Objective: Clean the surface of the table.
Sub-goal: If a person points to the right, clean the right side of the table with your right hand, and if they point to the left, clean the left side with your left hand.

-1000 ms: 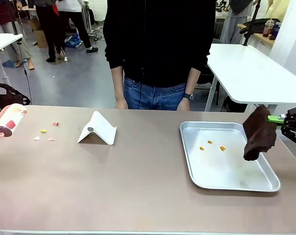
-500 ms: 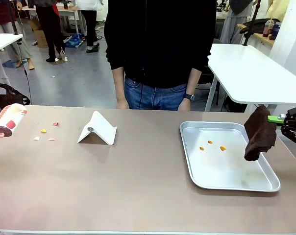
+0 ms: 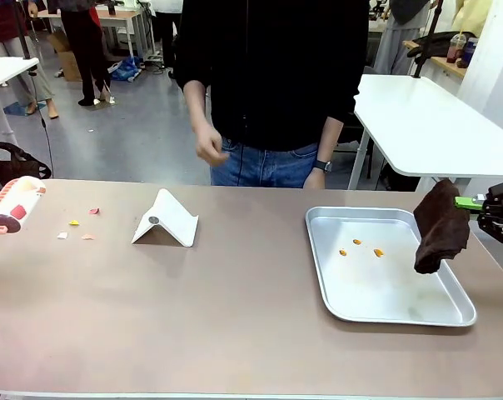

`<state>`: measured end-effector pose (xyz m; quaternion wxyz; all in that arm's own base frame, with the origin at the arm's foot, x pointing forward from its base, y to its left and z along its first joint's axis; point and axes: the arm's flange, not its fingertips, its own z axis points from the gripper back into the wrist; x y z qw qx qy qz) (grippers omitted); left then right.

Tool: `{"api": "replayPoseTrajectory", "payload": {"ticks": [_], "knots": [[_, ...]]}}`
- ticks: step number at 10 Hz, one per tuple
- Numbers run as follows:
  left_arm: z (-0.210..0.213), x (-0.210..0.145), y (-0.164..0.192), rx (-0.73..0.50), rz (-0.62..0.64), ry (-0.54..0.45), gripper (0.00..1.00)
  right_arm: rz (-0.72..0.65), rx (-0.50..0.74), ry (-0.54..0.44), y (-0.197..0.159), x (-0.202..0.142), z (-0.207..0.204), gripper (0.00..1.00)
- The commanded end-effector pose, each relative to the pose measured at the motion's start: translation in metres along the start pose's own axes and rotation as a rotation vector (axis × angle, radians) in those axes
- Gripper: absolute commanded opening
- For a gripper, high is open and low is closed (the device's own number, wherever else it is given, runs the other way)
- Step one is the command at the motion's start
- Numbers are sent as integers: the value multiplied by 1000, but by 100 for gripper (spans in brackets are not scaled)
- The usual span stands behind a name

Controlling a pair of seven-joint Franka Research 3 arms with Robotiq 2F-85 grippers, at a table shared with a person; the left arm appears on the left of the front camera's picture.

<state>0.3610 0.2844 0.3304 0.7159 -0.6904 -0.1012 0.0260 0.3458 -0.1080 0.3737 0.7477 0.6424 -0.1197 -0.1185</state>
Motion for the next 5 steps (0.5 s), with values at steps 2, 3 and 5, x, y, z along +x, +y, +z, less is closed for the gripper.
{"api": "replayPoseTrajectory", "payload": {"ticks": [2,3,5], "knots": [[-2,-1,-6,-3,-13,0,0,-12,1,2,7,-1,0,0],[-2,-1,-6,-3,-13,0,0,-12,1,2,7,-1,0,0],[-2,-1,-6,-3,-13,0,0,-12,1,2,7,-1,0,0]]}}
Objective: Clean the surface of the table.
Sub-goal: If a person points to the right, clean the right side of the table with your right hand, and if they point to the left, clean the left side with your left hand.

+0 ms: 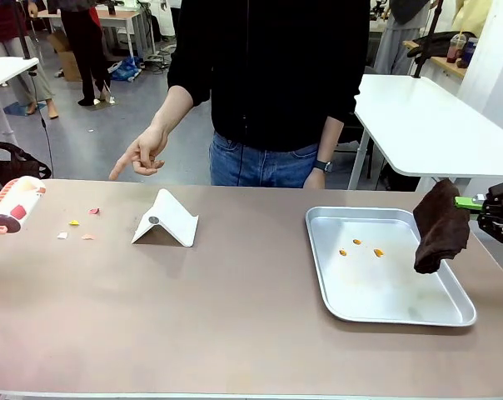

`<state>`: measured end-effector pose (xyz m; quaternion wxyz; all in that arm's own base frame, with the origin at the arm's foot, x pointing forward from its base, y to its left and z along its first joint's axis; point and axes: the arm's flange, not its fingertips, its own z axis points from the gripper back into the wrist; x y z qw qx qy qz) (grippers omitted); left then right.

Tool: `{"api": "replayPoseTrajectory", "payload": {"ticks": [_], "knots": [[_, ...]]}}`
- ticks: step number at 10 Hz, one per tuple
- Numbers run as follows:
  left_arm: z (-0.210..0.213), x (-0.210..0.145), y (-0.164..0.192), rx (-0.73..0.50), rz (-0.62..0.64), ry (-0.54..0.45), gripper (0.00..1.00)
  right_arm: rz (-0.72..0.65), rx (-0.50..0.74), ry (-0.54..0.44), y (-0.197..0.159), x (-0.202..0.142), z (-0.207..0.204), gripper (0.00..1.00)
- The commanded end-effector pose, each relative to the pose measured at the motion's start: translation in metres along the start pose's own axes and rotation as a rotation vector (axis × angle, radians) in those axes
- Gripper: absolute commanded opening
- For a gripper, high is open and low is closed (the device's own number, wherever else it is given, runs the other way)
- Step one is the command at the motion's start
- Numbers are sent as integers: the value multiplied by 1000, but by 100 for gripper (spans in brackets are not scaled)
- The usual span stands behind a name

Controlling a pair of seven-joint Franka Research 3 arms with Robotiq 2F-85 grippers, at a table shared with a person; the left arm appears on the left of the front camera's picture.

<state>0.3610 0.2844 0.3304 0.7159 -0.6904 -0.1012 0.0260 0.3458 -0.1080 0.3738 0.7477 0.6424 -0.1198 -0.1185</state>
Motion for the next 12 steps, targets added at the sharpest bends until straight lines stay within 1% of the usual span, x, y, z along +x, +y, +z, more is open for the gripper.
{"api": "replayPoseTrajectory", "payload": {"ticks": [1,4,5,6,8,10,11,12], "knots": [[-2,-1,-6,-3,-13,0,0,-12,1,2,7,-1,0,0],[-2,-1,-6,-3,-13,0,0,-12,1,2,7,-1,0,0],[0,0,0,0,0,0,22,-12,1,2,7,-1,0,0],[-6,3,-1,106,51,-94,22,-12,1,2,7,-1,0,0],[-11,4,-6,234,108,-184,22,-12,1,2,7,-1,0,0],[-15,15,-18,362,115,-289,22,-12,1,2,7,-1,0,0],[-17,19,-21,440,94,-302,22,-12,1,2,7,-1,0,0],[-18,23,-21,489,101,-308,22,-12,1,2,7,-1,0,0]]}}
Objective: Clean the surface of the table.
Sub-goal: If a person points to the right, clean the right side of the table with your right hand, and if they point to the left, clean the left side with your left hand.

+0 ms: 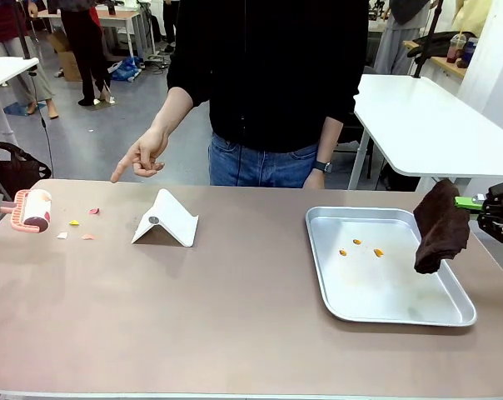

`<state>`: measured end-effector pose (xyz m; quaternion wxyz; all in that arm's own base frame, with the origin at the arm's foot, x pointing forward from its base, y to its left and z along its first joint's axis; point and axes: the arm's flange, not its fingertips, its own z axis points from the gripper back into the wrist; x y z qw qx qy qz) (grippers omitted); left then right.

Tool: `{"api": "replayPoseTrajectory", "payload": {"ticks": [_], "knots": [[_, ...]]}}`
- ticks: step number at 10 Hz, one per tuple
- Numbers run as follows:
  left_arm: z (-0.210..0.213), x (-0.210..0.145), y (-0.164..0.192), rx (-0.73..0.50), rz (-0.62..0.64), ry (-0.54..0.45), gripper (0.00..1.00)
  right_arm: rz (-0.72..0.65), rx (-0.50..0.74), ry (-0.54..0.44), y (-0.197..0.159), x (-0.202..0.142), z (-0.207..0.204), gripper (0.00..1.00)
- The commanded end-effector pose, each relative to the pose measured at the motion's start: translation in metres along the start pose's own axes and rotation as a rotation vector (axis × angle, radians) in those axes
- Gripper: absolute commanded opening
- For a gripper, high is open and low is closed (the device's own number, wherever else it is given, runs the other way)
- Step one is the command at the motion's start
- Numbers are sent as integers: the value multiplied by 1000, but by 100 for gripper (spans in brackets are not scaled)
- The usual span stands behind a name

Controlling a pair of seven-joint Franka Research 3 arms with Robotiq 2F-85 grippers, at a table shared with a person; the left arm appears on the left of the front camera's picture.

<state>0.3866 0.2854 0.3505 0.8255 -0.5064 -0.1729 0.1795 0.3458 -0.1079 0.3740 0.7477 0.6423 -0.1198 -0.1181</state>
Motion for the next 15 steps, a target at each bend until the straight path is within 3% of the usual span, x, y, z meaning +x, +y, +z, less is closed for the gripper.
{"api": "replayPoseTrajectory", "payload": {"ticks": [1,9,15], "knots": [[-12,-9,-11,75,12,15,22,-13,1,2,7,-1,0,0],[-29,14,3,198,113,13,22,-13,1,2,7,-1,0,0],[-63,11,21,286,91,53,22,-13,1,2,7,-1,0,0]]}}
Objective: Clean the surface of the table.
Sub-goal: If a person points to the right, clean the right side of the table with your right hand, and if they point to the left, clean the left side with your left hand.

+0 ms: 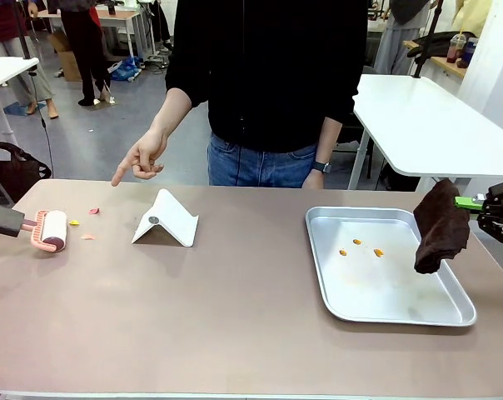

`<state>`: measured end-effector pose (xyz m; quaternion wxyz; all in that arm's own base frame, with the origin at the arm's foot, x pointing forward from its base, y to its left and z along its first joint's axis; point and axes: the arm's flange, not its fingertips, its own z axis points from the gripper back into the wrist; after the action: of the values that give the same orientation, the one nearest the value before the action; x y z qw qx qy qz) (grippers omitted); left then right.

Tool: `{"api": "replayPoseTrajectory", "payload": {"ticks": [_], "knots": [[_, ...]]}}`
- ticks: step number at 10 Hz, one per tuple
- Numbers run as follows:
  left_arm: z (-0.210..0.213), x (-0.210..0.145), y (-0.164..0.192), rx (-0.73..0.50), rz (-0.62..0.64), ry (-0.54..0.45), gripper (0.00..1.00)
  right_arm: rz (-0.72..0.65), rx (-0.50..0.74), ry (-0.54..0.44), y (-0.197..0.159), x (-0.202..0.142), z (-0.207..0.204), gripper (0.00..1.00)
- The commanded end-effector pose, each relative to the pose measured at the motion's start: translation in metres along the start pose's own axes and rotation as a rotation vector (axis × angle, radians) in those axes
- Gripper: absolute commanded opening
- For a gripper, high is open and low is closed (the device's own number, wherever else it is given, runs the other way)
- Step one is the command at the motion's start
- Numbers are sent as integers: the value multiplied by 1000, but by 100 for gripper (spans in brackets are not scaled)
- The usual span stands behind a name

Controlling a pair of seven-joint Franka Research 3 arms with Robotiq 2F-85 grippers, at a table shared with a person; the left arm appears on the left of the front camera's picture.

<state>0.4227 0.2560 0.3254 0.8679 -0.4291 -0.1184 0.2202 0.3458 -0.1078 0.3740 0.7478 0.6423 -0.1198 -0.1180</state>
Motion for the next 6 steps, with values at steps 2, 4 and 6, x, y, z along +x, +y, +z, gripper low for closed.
{"api": "replayPoseTrajectory", "payload": {"ticks": [2,4,6], "knots": [[-31,-1,11,94,-5,40,22,-13,1,2,7,-1,0,0],[-49,-2,4,104,-20,77,22,-13,1,2,7,-1,0,0],[-68,-3,-4,90,-19,86,22,-13,1,2,7,-1,0,0]]}}
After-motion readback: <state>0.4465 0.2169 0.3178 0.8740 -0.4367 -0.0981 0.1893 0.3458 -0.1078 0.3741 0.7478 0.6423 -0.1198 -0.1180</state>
